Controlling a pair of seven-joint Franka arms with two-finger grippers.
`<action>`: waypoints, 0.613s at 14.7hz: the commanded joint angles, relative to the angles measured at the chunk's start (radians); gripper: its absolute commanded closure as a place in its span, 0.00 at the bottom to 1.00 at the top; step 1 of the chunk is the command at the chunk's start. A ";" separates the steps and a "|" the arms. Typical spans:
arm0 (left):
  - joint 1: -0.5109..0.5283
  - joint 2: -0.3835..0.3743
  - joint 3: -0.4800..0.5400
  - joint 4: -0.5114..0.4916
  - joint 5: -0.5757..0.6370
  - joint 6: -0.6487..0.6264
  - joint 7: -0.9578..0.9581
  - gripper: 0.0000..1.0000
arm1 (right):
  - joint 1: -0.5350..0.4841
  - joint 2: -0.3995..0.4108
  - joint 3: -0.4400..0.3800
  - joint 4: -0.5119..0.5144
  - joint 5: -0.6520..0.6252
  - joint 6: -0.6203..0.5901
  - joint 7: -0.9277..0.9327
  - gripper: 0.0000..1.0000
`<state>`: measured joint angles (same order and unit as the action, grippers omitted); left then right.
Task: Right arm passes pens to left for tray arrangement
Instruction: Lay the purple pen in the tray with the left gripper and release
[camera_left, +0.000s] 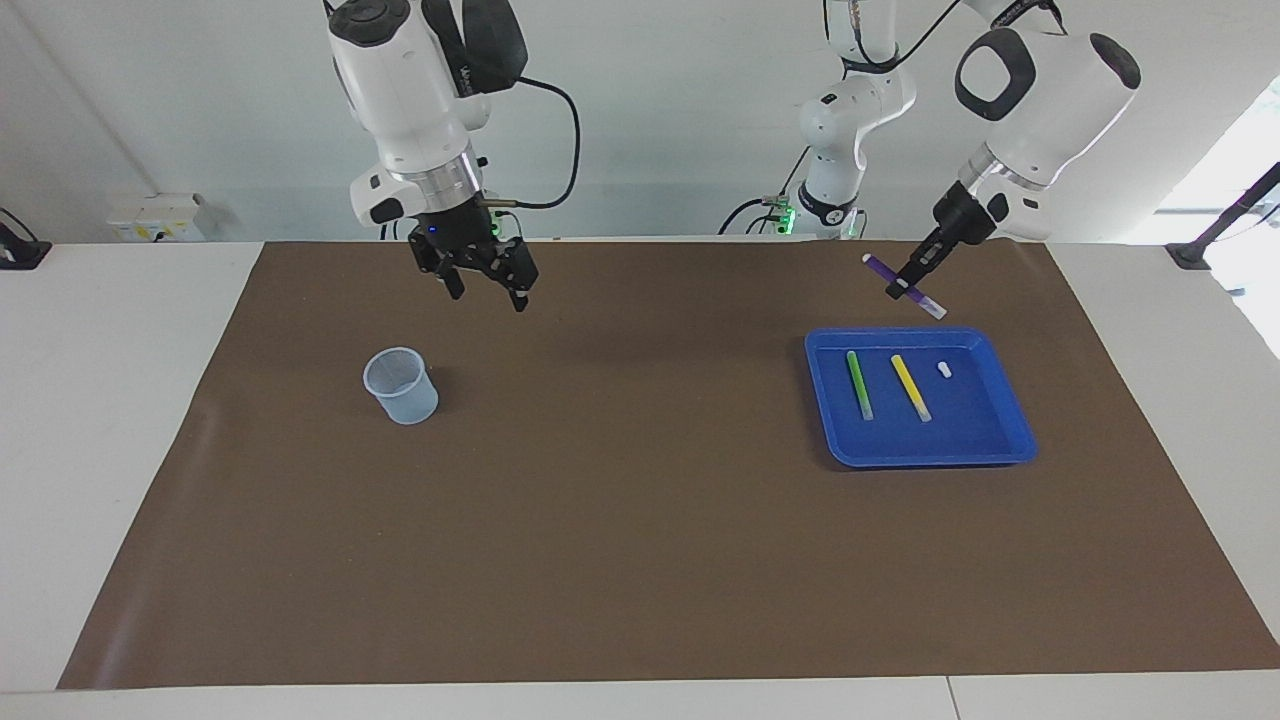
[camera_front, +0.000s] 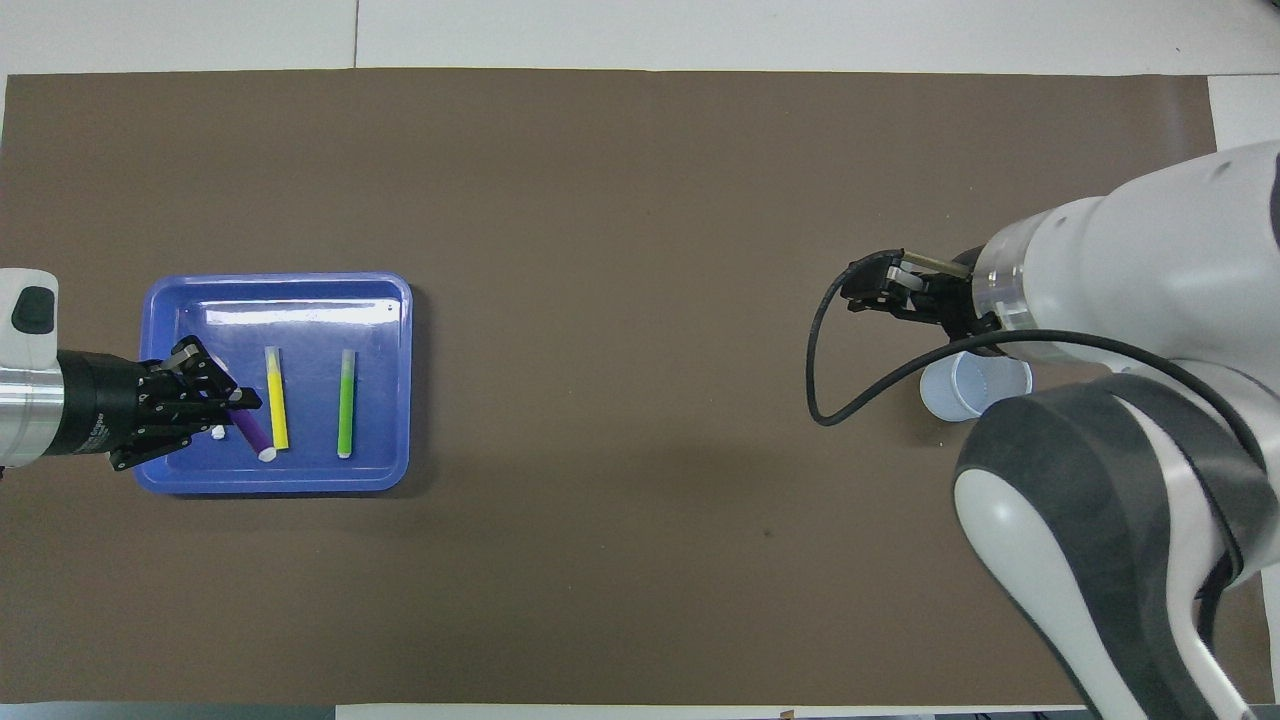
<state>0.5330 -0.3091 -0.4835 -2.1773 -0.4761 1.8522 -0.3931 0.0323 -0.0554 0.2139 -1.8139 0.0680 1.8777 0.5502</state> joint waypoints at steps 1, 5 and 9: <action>0.018 0.071 -0.001 -0.016 0.092 0.036 0.215 1.00 | 0.001 0.000 -0.086 0.004 -0.062 -0.017 -0.175 0.00; 0.016 0.243 -0.001 -0.013 0.275 0.169 0.380 1.00 | 0.003 0.006 -0.188 0.031 -0.099 -0.063 -0.383 0.00; 0.018 0.390 -0.001 -0.009 0.425 0.306 0.457 1.00 | 0.003 0.019 -0.223 0.106 -0.099 -0.195 -0.427 0.00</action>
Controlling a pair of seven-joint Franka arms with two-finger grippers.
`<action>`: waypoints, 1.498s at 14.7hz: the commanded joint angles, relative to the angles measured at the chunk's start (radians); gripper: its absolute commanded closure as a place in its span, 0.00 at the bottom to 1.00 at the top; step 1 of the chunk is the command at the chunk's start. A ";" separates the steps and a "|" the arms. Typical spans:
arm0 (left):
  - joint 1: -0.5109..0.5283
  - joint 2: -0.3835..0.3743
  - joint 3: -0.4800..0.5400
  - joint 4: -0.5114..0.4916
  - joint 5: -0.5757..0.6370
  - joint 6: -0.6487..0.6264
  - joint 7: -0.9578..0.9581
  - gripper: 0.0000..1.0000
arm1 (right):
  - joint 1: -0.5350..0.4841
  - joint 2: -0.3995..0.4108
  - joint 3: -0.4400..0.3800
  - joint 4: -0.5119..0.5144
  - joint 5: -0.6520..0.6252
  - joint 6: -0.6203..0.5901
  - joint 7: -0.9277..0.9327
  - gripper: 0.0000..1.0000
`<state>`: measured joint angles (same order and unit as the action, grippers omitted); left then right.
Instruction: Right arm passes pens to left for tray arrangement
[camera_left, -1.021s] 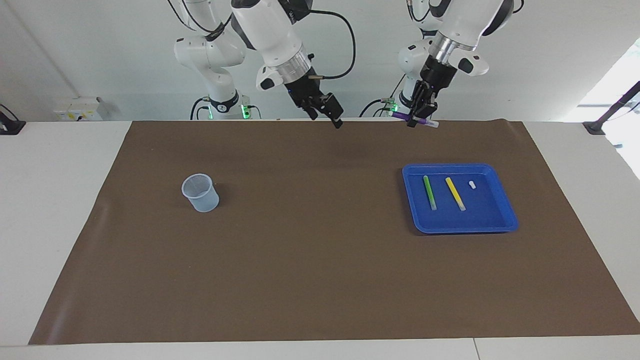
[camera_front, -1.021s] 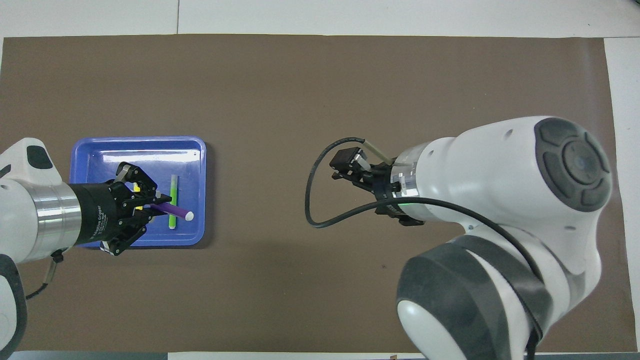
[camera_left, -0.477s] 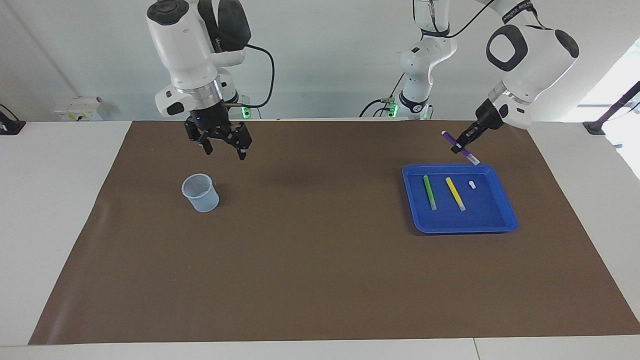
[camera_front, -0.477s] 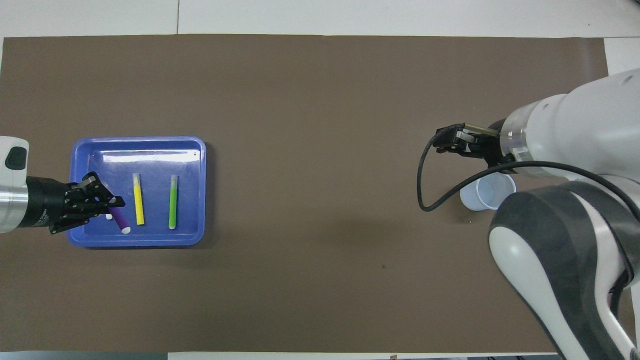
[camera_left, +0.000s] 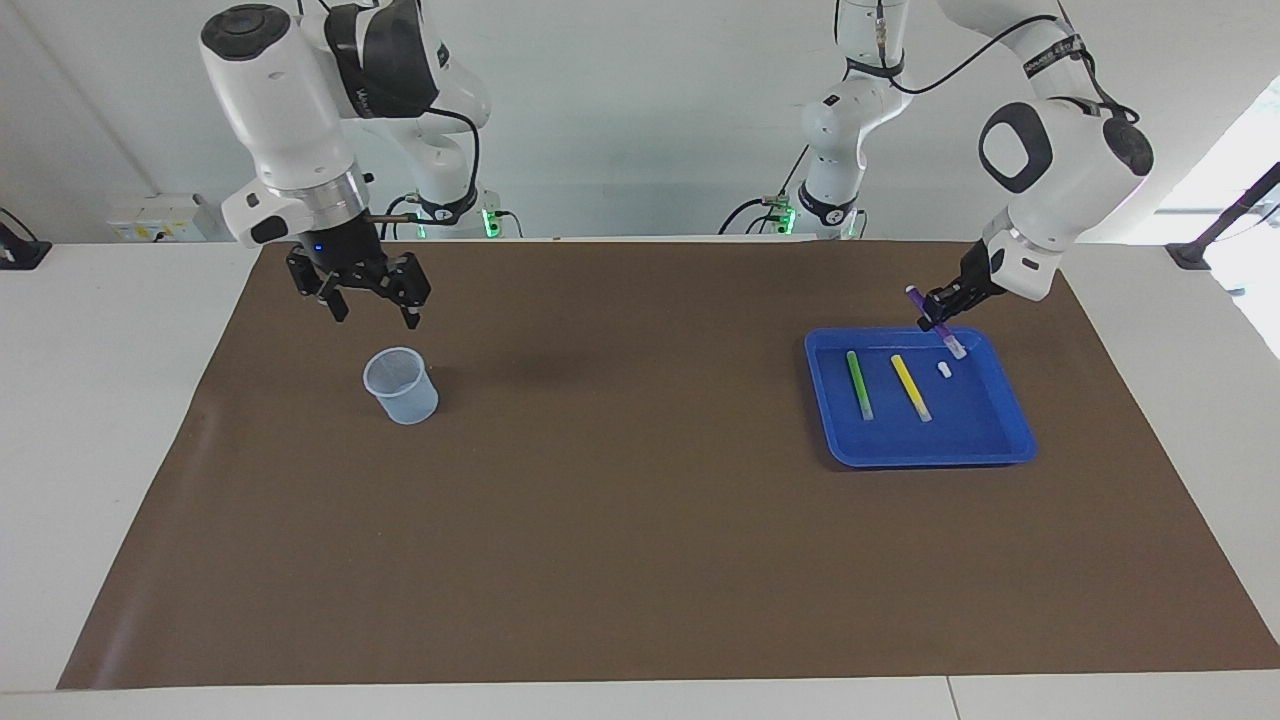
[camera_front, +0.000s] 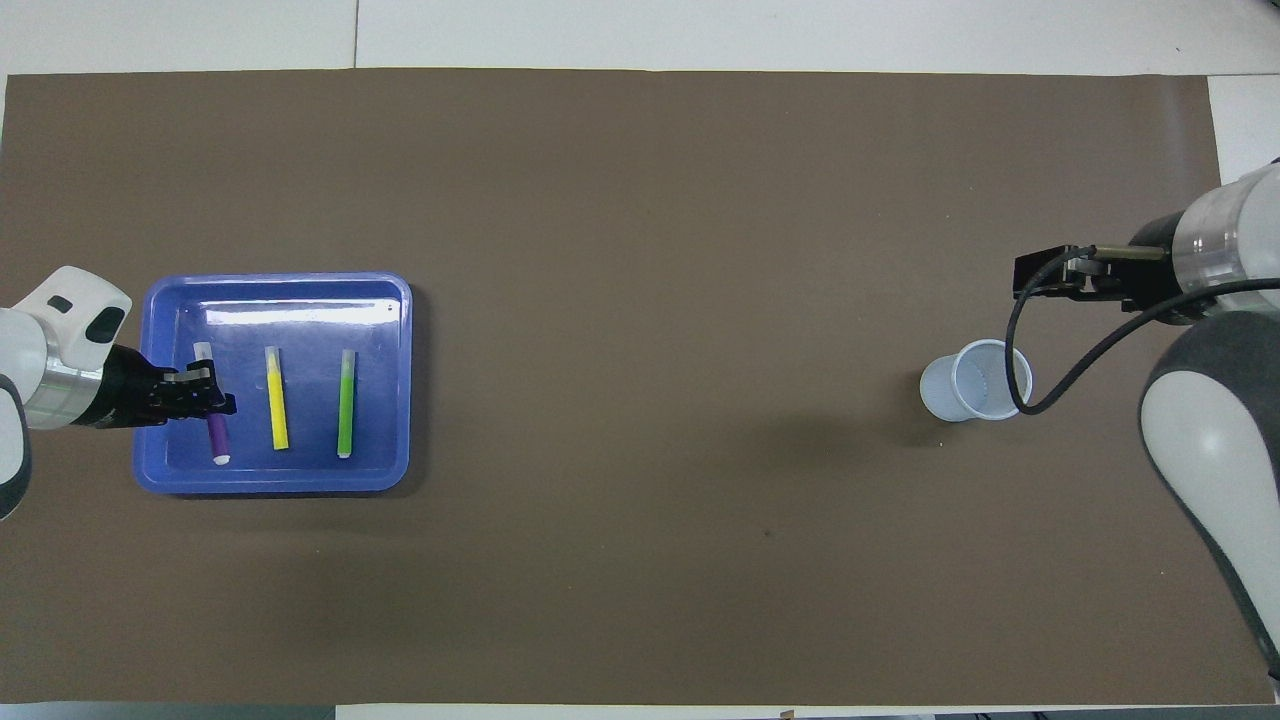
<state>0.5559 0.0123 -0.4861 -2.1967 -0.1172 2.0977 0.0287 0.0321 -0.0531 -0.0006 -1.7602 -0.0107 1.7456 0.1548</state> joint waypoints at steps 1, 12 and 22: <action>-0.004 0.089 0.001 0.011 0.098 0.079 0.048 1.00 | 0.003 0.010 -0.012 0.057 -0.020 -0.090 -0.050 0.00; 0.010 0.124 0.001 0.032 0.114 0.093 0.074 0.00 | 0.003 0.001 0.002 0.085 -0.028 -0.213 -0.054 0.00; -0.100 0.065 0.006 0.343 0.114 -0.336 -0.072 0.00 | -0.008 -0.002 -0.018 0.091 -0.009 -0.221 -0.052 0.00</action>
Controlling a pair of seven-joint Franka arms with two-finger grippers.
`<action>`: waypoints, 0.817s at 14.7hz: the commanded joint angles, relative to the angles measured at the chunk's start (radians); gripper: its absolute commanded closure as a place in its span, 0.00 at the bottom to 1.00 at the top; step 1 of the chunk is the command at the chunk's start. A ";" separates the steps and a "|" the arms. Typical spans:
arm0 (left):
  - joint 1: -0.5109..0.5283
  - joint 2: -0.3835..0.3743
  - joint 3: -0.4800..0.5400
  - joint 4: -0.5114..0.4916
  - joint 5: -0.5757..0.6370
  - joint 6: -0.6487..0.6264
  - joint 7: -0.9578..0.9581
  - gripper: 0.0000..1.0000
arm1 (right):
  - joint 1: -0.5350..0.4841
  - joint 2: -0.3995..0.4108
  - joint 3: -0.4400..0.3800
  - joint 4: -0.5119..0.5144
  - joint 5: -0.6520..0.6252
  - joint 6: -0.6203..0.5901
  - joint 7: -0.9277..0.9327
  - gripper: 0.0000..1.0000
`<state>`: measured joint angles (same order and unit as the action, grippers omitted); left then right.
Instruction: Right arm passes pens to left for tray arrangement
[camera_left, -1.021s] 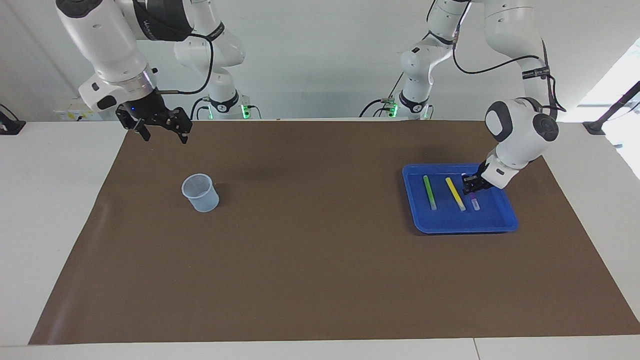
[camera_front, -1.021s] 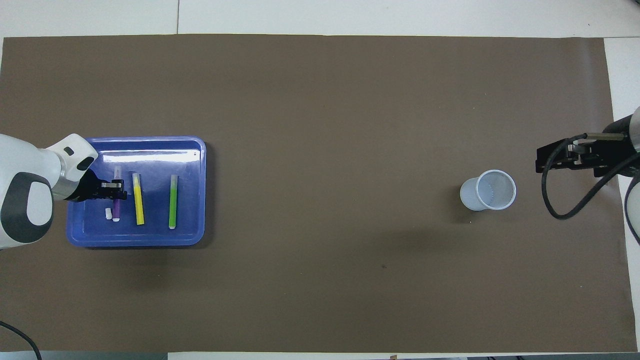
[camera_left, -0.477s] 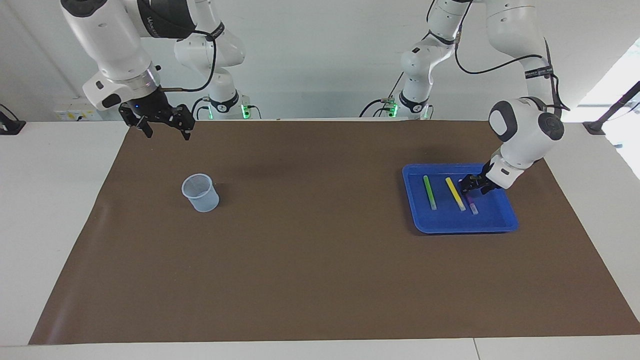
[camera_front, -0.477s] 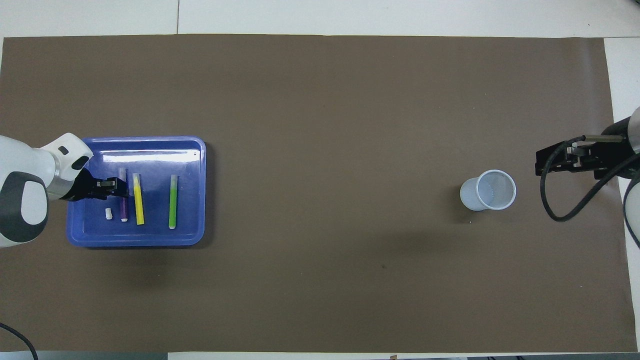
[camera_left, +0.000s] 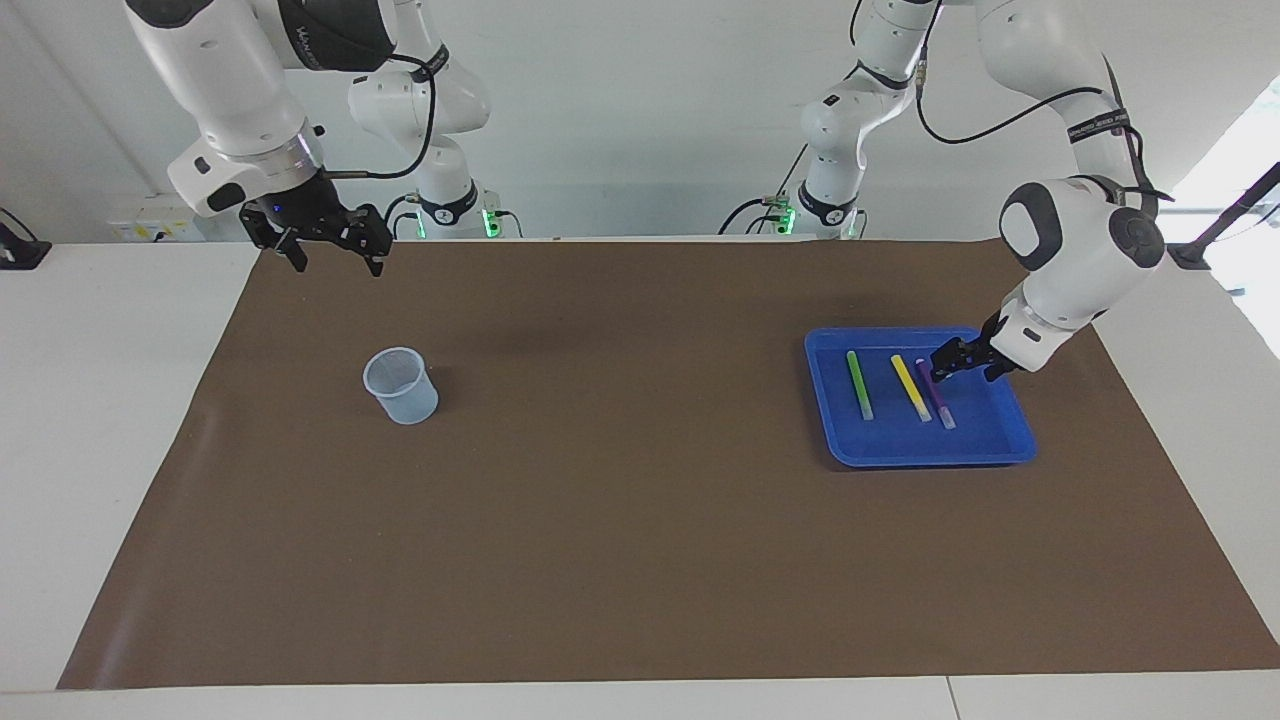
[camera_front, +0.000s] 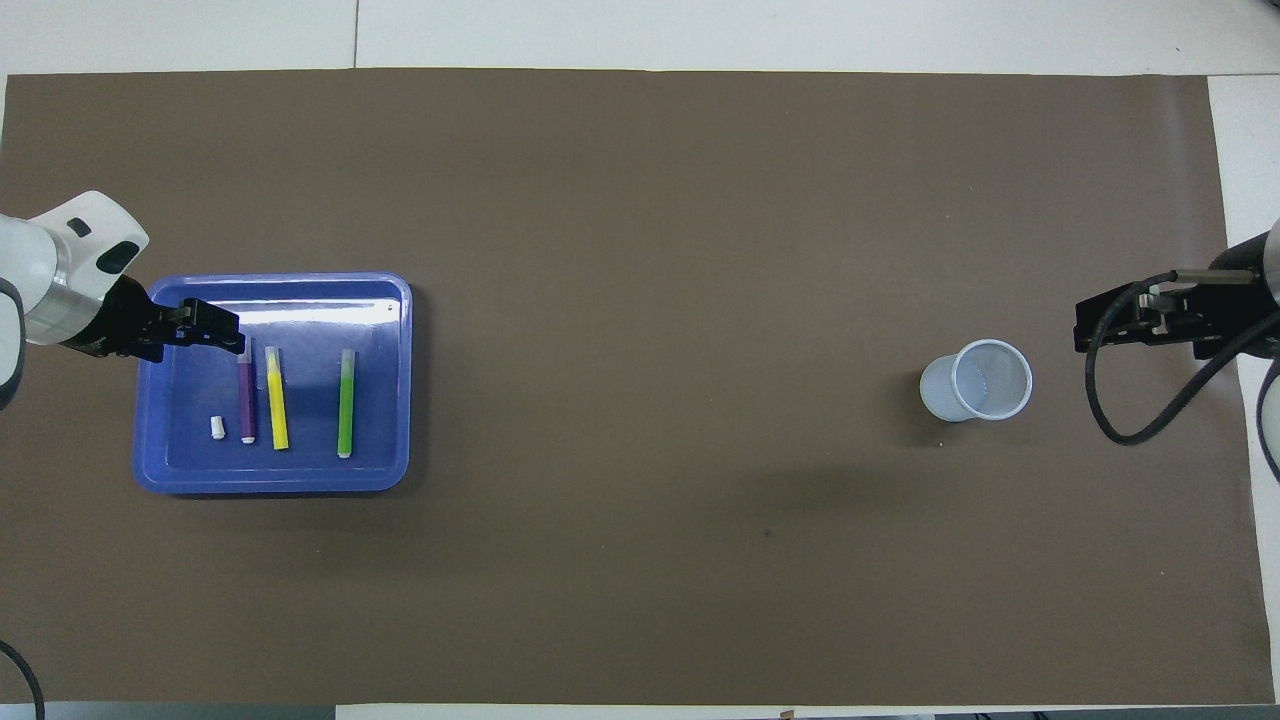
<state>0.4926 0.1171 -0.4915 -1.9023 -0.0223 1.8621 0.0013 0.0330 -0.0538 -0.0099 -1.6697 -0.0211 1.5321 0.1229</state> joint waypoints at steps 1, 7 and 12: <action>-0.069 -0.069 0.030 0.066 0.019 -0.150 -0.046 0.00 | -0.008 0.003 -0.010 0.007 0.001 0.011 -0.020 0.00; -0.469 -0.211 0.381 0.160 0.010 -0.420 -0.050 0.00 | -0.013 0.022 -0.012 0.067 -0.008 0.016 -0.016 0.00; -0.649 -0.223 0.514 0.237 0.008 -0.446 -0.129 0.00 | -0.010 0.031 -0.012 0.085 -0.008 -0.012 -0.016 0.00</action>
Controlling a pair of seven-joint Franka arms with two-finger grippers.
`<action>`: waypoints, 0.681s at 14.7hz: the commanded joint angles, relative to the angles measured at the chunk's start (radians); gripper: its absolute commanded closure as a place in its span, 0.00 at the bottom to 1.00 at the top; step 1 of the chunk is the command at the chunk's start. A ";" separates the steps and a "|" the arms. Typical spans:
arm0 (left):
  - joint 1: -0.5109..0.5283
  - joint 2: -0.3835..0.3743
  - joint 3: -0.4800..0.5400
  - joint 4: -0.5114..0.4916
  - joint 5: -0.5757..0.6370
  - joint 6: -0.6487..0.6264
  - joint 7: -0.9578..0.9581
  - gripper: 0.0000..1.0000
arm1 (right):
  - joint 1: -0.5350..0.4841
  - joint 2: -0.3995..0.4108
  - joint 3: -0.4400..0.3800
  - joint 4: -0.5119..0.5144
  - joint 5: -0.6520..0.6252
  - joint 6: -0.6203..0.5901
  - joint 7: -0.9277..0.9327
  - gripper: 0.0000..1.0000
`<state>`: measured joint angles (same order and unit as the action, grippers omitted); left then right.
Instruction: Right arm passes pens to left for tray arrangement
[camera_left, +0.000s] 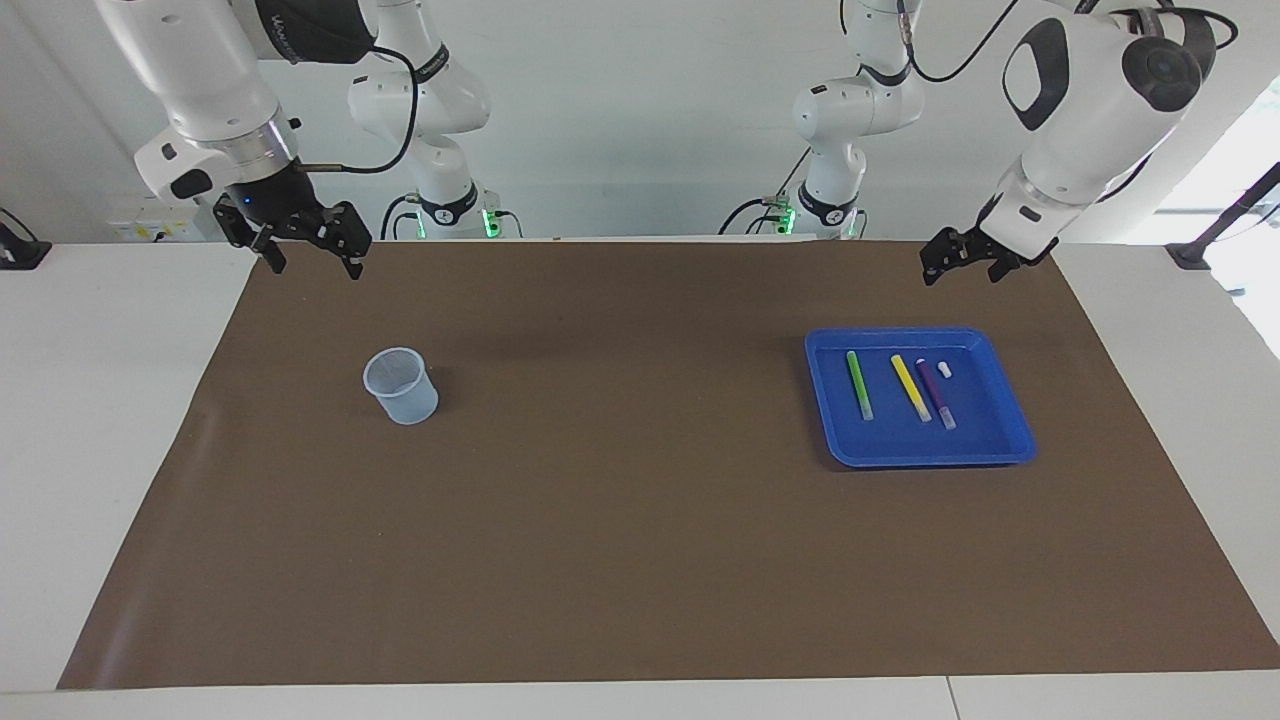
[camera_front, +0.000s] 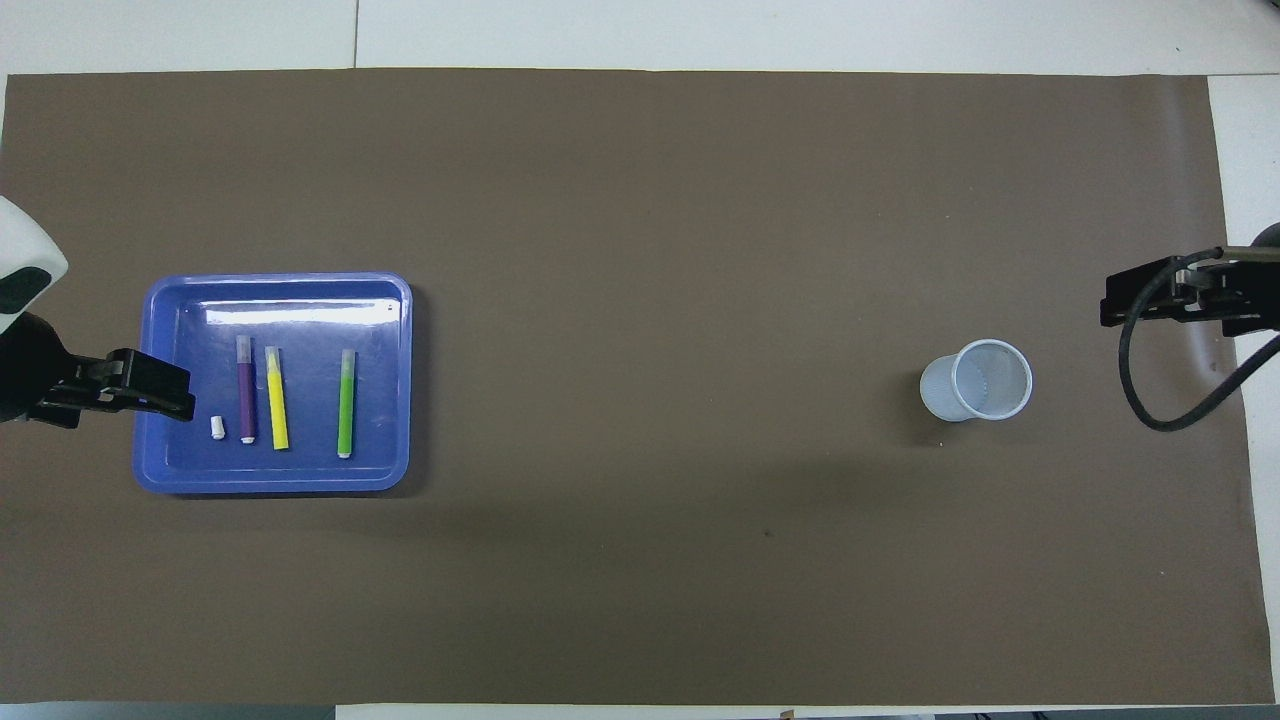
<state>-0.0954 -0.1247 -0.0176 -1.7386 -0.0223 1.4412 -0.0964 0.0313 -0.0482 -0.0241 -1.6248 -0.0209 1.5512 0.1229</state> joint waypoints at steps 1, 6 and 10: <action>-0.078 0.034 0.042 0.129 0.009 -0.044 -0.029 0.00 | -0.008 0.028 0.004 0.045 -0.007 -0.031 -0.016 0.00; -0.075 0.056 0.022 0.140 0.007 -0.074 -0.026 0.00 | -0.007 0.030 0.004 0.049 0.001 -0.037 -0.016 0.00; -0.075 0.056 0.022 0.136 0.007 -0.079 -0.025 0.00 | -0.004 0.030 0.006 0.039 0.003 -0.031 -0.016 0.00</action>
<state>-0.1552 -0.0761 -0.0070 -1.6218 -0.0224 1.3866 -0.1147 0.0326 -0.0289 -0.0235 -1.6007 -0.0209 1.5357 0.1229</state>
